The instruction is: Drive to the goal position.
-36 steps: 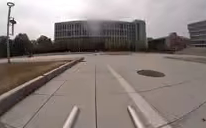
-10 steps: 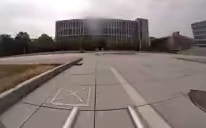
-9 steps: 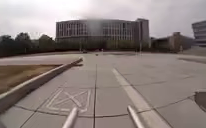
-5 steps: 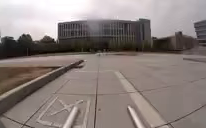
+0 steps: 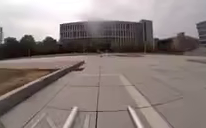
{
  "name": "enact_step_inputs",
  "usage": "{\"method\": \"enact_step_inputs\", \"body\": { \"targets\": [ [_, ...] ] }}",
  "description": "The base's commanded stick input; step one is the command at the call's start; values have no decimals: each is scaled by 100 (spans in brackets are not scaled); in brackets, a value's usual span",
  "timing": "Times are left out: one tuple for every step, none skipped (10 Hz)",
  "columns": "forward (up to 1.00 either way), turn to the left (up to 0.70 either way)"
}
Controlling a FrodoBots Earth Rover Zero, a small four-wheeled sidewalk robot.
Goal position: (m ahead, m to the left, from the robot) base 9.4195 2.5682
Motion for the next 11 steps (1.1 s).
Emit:
{"method": "enact_step_inputs", "body": {
  "targets": [
    [70, 0],
    [70, 0],
    [70, 0],
    [70, 0],
    [70, 0],
    [70, 0],
    [70, 0],
    [70, 0],
    [70, 0],
    [70, 0],
    [70, 0]
  ]
}}
